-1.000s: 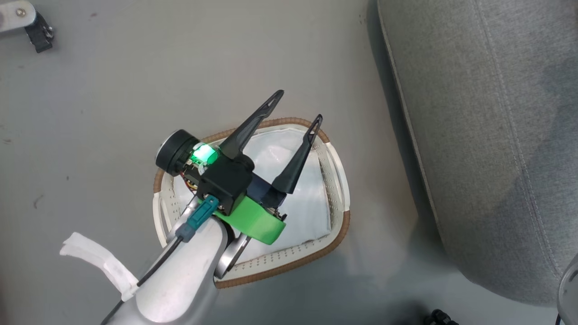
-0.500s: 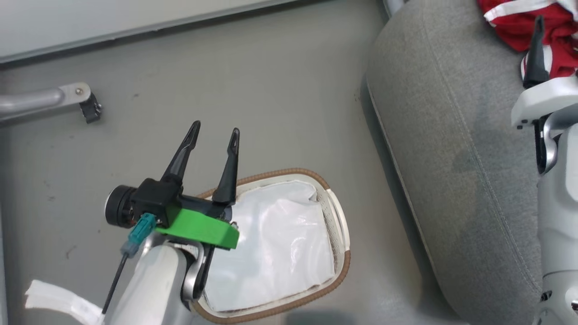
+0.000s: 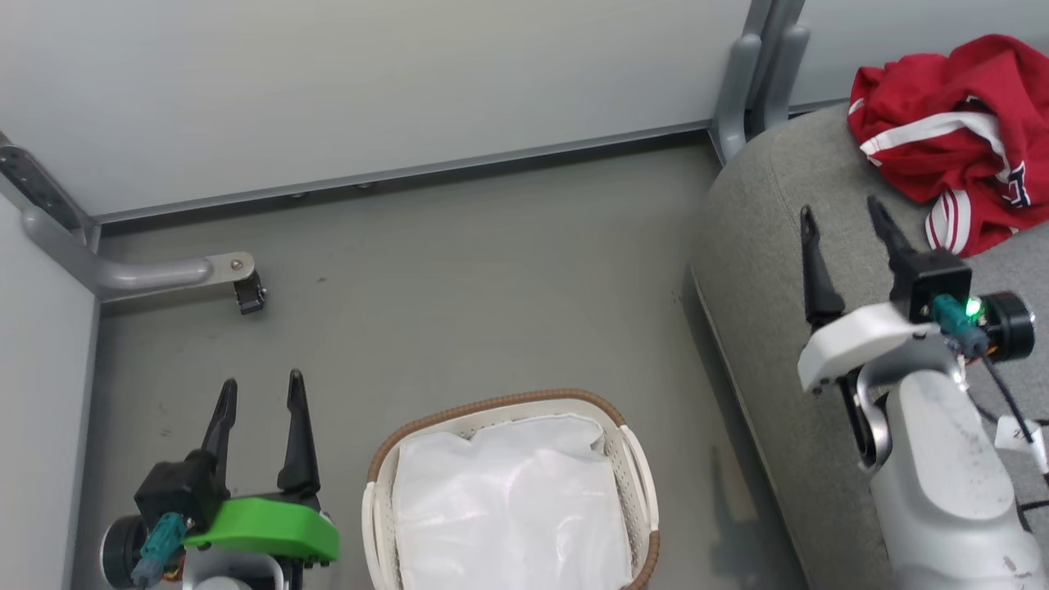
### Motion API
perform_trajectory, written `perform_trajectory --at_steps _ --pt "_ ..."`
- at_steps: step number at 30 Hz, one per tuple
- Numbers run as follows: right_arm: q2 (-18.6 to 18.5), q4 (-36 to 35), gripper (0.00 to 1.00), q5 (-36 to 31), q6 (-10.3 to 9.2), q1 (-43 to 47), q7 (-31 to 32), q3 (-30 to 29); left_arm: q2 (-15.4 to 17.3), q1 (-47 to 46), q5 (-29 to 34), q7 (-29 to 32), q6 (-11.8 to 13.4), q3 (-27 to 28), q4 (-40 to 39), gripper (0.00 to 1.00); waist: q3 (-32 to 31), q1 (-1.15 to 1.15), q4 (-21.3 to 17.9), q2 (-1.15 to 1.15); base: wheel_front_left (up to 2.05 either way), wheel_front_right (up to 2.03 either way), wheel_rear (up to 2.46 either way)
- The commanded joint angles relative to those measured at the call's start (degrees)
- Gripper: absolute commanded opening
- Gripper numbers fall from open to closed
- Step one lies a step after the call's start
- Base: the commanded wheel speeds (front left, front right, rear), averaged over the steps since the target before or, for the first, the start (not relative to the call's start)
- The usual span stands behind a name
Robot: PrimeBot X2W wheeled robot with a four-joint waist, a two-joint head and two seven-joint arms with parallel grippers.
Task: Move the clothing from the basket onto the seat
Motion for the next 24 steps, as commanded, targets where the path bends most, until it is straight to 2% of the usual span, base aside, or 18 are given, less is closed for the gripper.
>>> perform_trajectory --at_steps 1,9,17,24 --pt "-0.05 -0.53 1.00 0.96 -0.08 2.17 -0.02 0.73 -0.37 1.90 0.15 -0.03 -0.45 0.56 0.23 1.00 -3.18 0.01 2.41 0.00 0.00 0.00 0.00" --pt "0.20 -4.84 1.00 9.64 -0.08 12.12 -0.02 6.18 -1.08 8.55 0.60 -0.03 -0.73 2.26 -0.04 1.00 -6.71 0.01 3.01 0.00 0.00 0.00 0.00" --pt "0.24 -9.48 1.00 12.03 -0.08 20.02 -0.02 9.96 -1.23 11.65 -0.86 -0.03 0.07 2.53 -1.38 1.00 -7.93 0.01 2.40 0.00 0.00 0.00 0.00" --pt "0.24 -10.34 1.00 12.36 -0.08 23.39 -0.02 10.58 -1.23 12.39 -1.03 -0.03 0.71 3.30 -2.18 1.00 -8.00 0.01 1.58 0.00 0.00 0.00 0.00"
